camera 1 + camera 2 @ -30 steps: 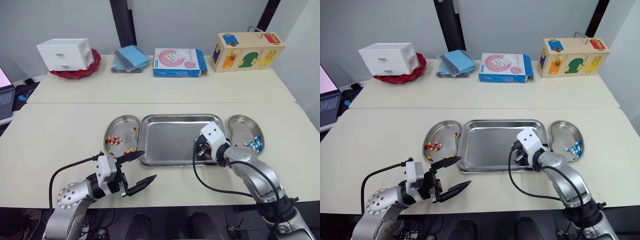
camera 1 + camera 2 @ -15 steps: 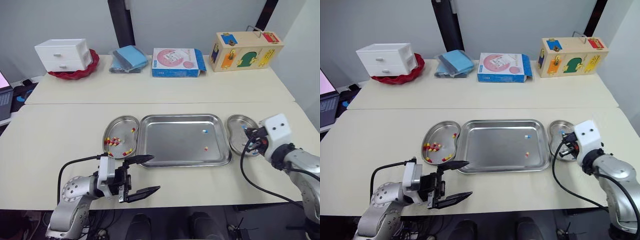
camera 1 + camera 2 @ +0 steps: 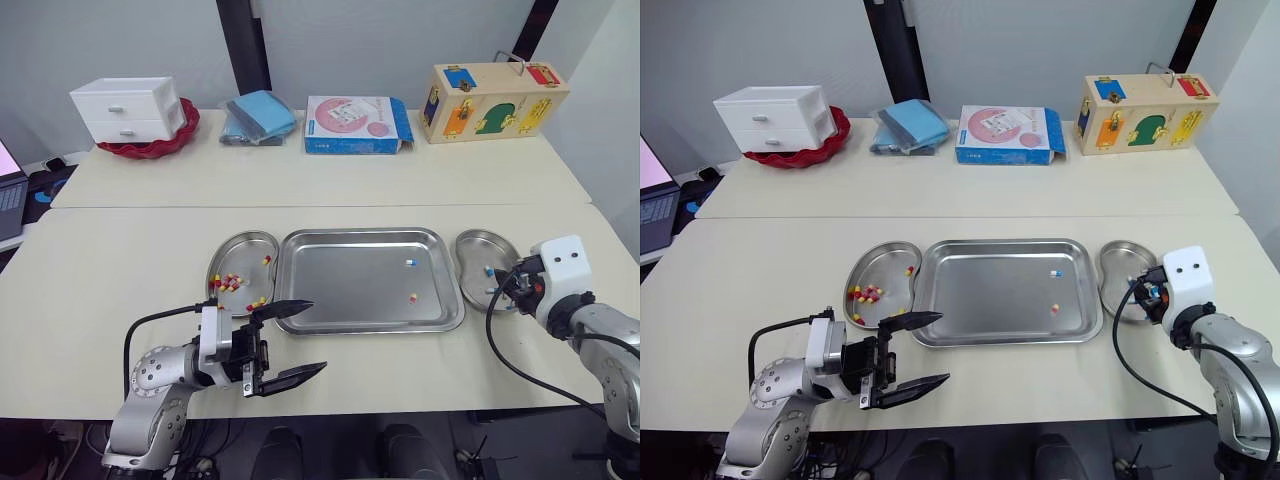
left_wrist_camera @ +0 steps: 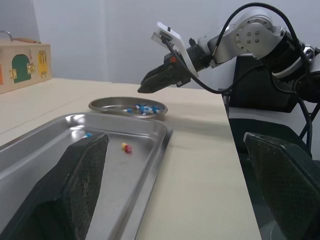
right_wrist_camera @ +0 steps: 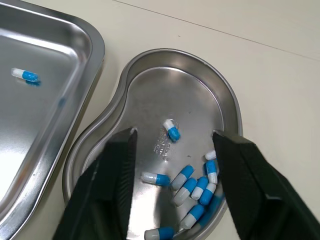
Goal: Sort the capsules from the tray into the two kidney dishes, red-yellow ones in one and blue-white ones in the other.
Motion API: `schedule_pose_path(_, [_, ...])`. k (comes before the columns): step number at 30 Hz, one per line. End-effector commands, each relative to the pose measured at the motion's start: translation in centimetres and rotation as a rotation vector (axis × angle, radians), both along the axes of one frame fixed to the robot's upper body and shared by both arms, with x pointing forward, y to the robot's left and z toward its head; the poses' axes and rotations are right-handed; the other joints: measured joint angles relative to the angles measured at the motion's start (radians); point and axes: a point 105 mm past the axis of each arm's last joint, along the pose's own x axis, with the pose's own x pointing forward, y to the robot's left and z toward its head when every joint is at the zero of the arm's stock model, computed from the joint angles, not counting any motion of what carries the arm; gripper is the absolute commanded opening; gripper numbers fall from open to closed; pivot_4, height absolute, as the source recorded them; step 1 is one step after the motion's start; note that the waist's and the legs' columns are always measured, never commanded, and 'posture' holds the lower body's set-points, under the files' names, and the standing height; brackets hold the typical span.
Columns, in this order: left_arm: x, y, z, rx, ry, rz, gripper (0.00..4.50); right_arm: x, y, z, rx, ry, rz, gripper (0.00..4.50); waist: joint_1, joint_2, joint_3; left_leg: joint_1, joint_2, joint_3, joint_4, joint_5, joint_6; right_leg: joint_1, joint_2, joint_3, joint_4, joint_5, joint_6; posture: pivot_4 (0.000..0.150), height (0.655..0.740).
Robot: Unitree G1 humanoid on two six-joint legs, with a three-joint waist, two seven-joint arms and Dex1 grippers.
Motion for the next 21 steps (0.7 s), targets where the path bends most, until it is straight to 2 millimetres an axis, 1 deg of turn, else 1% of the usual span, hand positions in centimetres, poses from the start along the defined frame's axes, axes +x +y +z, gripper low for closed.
schedule_pose_path(1, [-0.4,-0.3,0.7,-0.015,-0.023,0.009,4.50,-0.3,0.0,1.7,-0.034,-0.094,0.061,3.74,0.000,0.000,0.000,0.000,0.000,0.000,0.000,0.000,0.000,0.000,0.000,0.000,0.000,0.000,0.000,0.150,0.7078])
schedule_pose_path(2, [-0.3,-0.1,0.7,-0.010,-0.017,0.030,4.50,-0.5,0.4,1.9,-0.040,-0.113,0.104,4.19,0.000,0.000,0.000,0.000,0.000,0.000,0.000,0.000,0.000,0.000,0.000,0.000,0.000,0.000,0.000,0.150,0.7078])
schedule_pose_path(3, [-0.2,0.2,0.6,-0.001,-0.013,0.060,4.50,-0.8,0.9,1.9,-0.044,-0.119,0.151,4.49,0.000,0.000,0.000,0.000,0.000,0.000,0.000,0.000,0.000,0.000,0.000,0.000,0.000,0.000,0.000,0.150,0.7078])
schedule_pose_path(5, [0.0,0.7,0.5,0.028,-0.010,0.122,4.50,-1.8,1.8,1.6,-0.037,-0.114,0.240,4.49,0.001,0.000,0.000,0.000,0.000,0.000,0.000,0.000,0.000,0.000,0.000,0.000,0.000,0.000,0.000,0.150,0.7078])
schedule_pose_path(7, [0.4,1.9,0.2,0.072,0.020,0.246,4.50,-3.0,2.7,1.5,-0.035,-0.142,0.341,4.49,0.001,0.000,0.000,0.000,0.000,0.000,0.000,0.000,0.000,0.000,0.000,0.000,0.000,0.000,0.000,0.150,0.7078])
schedule_pose_path(9, [0.5,3.3,-0.5,0.135,0.060,0.359,4.50,-4.0,2.7,1.3,-0.055,-0.159,0.390,4.49,0.001,0.000,0.000,0.000,0.000,0.000,0.000,0.000,0.000,0.000,0.000,0.000,0.000,0.000,0.000,0.150,0.7078])
schedule_pose_path(11, [0.2,4.2,-0.9,0.165,0.093,0.406,4.50,-4.6,2.5,0.9,-0.064,-0.163,0.415,4.49,-0.001,0.000,0.000,0.001,0.000,0.000,0.000,0.000,0.000,0.001,0.000,0.000,-0.001,0.000,0.000,0.150,0.7078])
schedule_pose_path(14, [-1.2,8.8,-2.6,0.242,0.238,0.601,4.50,-6.3,1.3,-0.6,-0.103,-0.090,0.500,4.49,0.000,0.000,0.000,0.001,0.000,0.000,0.000,0.000,0.000,0.001,0.000,0.000,-0.001,0.000,0.000,0.150,0.7078])
schedule_pose_path(16, [-2.0,11.9,-3.9,0.315,0.343,0.733,4.50,-6.9,0.9,-1.0,-0.115,-0.069,0.540,4.49,-0.001,-0.001,0.000,0.002,0.000,0.000,-0.001,0.000,0.000,0.002,0.000,0.001,-0.001,-0.001,0.000,0.150,0.7078])
schedule_pose_path(17, [-2.5,13.5,-4.4,0.359,0.361,0.789,4.50,-7.1,0.7,-1.1,-0.116,-0.065,0.559,4.49,-0.002,-0.001,0.000,0.002,0.000,0.000,-0.001,0.000,0.000,0.002,0.000,0.000,-0.001,-0.001,0.000,0.150,0.7078])
schedule_pose_path(19, [-3.5,15.8,-4.8,0.408,0.377,0.858,4.50,-7.6,0.2,-1.5,-0.126,-0.050,0.595,4.49,-0.001,-0.002,0.001,0.003,0.000,0.000,-0.001,0.000,0.000,0.002,0.000,0.001,-0.001,-0.001,0.000,0.150,0.7078])
schedule_pose_path(21, [-4.2,17.6,-5.0,0.423,0.397,0.934,4.50,-8.3,0.0,-2.0,-0.123,-0.029,0.634,4.49,0.000,-0.003,0.001,0.003,0.000,0.001,0.000,0.000,0.000,0.002,0.000,0.001,-0.001,-0.003,-0.004,0.150,0.7078])
